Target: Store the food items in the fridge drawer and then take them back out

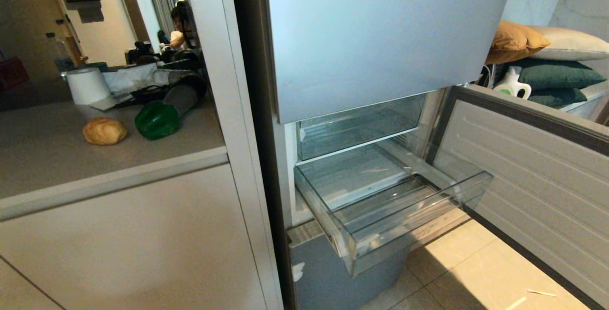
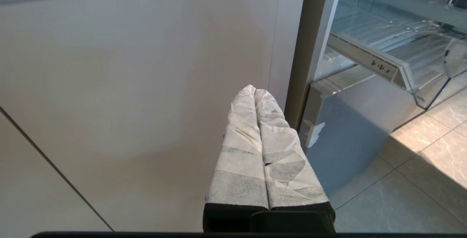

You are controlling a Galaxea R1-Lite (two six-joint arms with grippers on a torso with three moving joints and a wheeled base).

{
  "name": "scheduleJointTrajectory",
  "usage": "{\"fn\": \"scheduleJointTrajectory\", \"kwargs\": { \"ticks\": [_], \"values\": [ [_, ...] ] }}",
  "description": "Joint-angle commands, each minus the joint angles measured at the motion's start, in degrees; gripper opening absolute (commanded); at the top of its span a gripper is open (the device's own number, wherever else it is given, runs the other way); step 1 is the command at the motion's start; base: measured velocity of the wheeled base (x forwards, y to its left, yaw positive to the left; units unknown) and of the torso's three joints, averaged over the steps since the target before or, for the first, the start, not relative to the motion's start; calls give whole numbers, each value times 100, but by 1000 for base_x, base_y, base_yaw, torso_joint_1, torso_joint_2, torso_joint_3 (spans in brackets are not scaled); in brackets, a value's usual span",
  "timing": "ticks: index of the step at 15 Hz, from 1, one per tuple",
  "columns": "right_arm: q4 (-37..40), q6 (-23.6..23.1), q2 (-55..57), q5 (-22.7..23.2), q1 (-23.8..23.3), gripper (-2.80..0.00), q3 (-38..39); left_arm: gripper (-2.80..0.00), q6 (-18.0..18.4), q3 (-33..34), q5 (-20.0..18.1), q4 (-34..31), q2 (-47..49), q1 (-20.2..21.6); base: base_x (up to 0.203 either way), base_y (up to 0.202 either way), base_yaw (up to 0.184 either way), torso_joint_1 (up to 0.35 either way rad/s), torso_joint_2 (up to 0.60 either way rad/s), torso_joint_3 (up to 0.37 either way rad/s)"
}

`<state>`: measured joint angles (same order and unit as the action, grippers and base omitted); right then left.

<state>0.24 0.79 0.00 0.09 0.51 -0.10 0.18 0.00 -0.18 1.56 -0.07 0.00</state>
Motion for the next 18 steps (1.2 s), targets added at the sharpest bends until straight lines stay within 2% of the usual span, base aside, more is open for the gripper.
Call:
{"fn": "scheduleJointTrajectory", "kwargs": {
  "ticks": [1, 10, 18],
  "values": [
    [-7, 0, 9, -1, 2, -280, 1, -280, -1, 62, 1, 2, -1, 0, 0, 0, 0, 150, -330, -181],
    [-7, 61, 9, -27, 2, -280, 1, -280, -1, 62, 7, 2, -1, 0, 0, 0, 0, 134, -275, -149],
    [-7, 88, 9, -27, 2, -280, 1, -280, -9, 62, 0, 20, -1, 0, 0, 0, 0, 39, -82, -42]
  ]
}}
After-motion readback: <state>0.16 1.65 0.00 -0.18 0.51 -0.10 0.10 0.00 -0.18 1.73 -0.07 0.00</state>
